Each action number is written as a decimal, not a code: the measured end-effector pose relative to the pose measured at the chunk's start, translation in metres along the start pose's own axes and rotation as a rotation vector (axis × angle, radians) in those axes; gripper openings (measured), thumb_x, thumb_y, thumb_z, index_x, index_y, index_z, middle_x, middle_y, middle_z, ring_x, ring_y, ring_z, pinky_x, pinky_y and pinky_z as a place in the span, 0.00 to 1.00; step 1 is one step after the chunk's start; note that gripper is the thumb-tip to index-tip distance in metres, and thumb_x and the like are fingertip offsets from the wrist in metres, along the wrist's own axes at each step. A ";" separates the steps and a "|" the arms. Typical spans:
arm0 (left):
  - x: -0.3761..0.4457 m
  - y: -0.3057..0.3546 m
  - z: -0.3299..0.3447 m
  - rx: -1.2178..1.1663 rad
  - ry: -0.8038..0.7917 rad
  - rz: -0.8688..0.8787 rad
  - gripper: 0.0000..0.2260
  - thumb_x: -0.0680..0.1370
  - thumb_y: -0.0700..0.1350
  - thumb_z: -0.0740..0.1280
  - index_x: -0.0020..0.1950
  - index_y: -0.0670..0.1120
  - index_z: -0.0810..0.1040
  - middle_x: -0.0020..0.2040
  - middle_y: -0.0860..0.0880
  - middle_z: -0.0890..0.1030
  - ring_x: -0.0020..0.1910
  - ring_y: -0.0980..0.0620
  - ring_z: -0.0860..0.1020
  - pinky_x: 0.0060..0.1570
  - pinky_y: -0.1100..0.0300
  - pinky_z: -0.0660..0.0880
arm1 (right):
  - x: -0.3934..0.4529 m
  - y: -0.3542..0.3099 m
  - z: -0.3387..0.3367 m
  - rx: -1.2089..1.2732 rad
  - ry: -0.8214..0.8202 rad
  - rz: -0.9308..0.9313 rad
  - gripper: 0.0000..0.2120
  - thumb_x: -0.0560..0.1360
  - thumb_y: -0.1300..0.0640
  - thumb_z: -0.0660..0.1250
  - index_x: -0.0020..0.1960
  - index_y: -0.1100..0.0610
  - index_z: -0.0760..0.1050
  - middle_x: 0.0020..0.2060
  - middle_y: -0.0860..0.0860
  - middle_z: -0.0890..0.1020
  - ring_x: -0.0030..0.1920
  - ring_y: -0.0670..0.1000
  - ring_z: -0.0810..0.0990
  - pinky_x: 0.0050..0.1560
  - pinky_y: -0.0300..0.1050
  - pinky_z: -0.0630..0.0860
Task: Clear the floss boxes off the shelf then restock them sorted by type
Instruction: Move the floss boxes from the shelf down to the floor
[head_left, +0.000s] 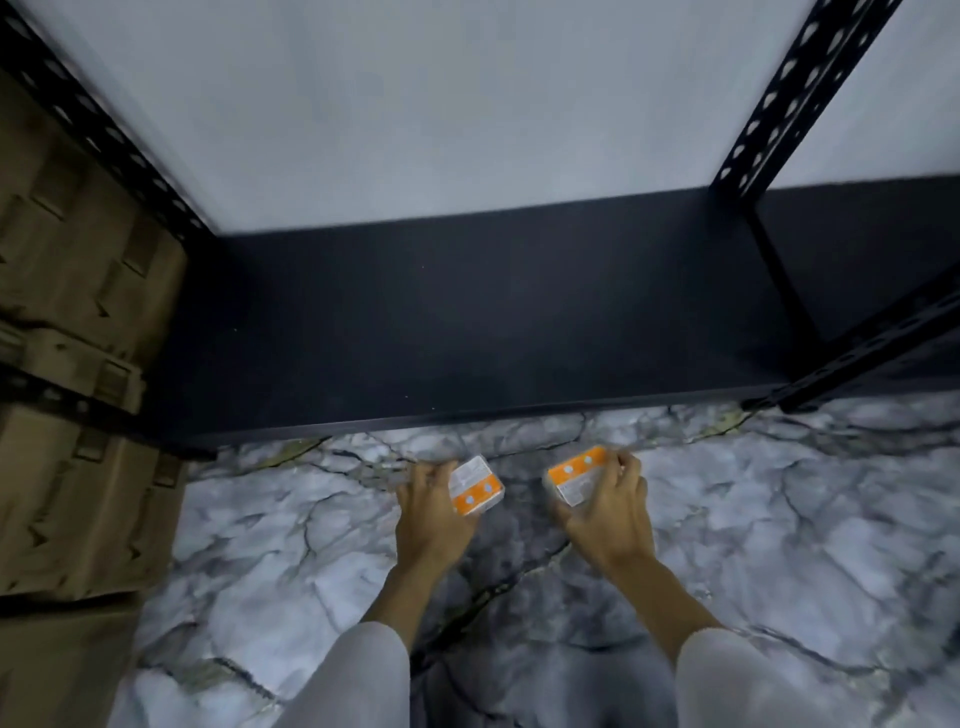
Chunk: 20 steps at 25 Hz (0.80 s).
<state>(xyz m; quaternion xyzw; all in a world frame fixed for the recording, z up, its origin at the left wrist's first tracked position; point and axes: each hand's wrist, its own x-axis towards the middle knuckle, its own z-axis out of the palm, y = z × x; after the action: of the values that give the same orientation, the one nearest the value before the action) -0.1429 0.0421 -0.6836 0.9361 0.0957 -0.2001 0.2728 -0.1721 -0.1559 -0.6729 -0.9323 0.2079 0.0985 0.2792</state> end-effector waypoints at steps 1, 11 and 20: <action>0.008 -0.002 0.008 0.004 -0.017 -0.008 0.28 0.72 0.50 0.70 0.70 0.56 0.66 0.66 0.52 0.64 0.65 0.48 0.62 0.54 0.53 0.72 | 0.007 0.004 0.009 -0.023 -0.010 0.001 0.45 0.69 0.36 0.68 0.72 0.64 0.56 0.65 0.59 0.63 0.61 0.60 0.66 0.62 0.52 0.69; 0.031 -0.021 0.044 0.002 -0.047 0.095 0.28 0.73 0.47 0.71 0.71 0.55 0.67 0.67 0.54 0.67 0.66 0.49 0.65 0.54 0.53 0.74 | 0.032 0.028 0.061 -0.043 -0.092 0.059 0.51 0.67 0.36 0.70 0.75 0.63 0.49 0.70 0.60 0.57 0.67 0.61 0.59 0.66 0.57 0.67; 0.032 -0.019 0.038 0.025 -0.149 0.172 0.33 0.73 0.40 0.71 0.75 0.53 0.64 0.72 0.55 0.66 0.70 0.53 0.64 0.64 0.57 0.70 | 0.031 0.021 0.060 0.038 -0.133 0.136 0.50 0.66 0.45 0.76 0.75 0.62 0.51 0.68 0.59 0.59 0.66 0.60 0.60 0.62 0.55 0.68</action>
<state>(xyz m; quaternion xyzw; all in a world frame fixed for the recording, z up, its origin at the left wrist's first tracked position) -0.1321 0.0390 -0.7352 0.9268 -0.0080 -0.2460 0.2836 -0.1576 -0.1484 -0.7421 -0.9020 0.2534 0.1748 0.3028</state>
